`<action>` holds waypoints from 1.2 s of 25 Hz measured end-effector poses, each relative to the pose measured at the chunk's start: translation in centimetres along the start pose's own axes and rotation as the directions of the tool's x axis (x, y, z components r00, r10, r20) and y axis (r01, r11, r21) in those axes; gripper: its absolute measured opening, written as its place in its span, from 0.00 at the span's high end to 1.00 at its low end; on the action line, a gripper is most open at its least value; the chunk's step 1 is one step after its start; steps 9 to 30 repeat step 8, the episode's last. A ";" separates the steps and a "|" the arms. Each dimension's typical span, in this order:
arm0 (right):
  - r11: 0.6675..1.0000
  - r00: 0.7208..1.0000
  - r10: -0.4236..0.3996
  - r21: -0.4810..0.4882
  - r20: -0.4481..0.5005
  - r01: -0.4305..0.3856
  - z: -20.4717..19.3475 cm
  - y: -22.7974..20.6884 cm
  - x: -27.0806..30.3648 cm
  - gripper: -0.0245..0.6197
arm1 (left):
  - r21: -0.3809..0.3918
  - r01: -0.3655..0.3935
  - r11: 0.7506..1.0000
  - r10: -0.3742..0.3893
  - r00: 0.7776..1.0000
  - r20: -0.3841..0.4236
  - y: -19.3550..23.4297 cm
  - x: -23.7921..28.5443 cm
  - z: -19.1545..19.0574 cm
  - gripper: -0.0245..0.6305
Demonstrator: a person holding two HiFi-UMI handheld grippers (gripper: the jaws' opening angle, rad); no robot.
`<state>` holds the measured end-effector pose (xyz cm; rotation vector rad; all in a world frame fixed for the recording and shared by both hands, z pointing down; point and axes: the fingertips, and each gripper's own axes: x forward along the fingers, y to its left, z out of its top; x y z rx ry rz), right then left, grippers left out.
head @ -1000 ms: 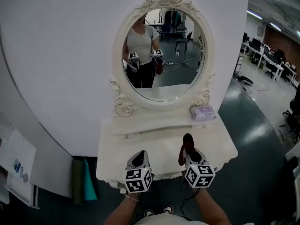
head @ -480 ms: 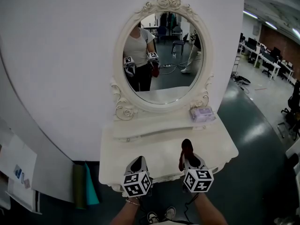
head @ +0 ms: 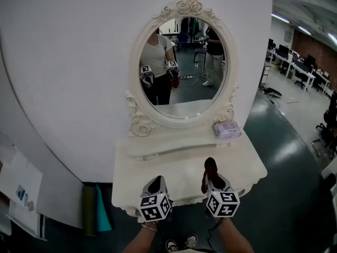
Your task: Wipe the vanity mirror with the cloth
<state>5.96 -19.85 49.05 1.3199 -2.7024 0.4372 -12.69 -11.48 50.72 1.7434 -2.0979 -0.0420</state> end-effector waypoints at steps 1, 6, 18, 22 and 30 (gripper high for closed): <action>1.000 1.000 0.002 -0.005 0.000 -0.002 0.0 0.1 0.0 0.87 | 0.001 0.000 1.000 0.000 1.000 0.001 0.0 0.0 0.1 0.95; 1.000 1.000 0.008 0.001 -0.001 -0.008 0.1 0.1 -0.2 0.87 | 0.004 -0.005 1.000 0.005 1.000 0.003 0.0 -0.1 0.2 0.95; 1.000 1.000 0.008 0.000 -0.002 -0.008 0.1 0.1 -0.3 0.87 | 0.005 -0.008 1.000 0.008 1.000 0.002 0.1 -0.2 0.1 0.95; 1.000 1.000 0.008 0.000 -0.002 -0.008 0.1 0.1 -0.3 0.87 | 0.005 -0.008 1.000 0.008 1.000 0.002 0.1 -0.2 0.1 0.95; 1.000 1.000 0.008 0.000 -0.002 -0.008 0.1 0.1 -0.3 0.87 | 0.005 -0.008 1.000 0.008 1.000 0.002 0.1 -0.2 0.1 0.95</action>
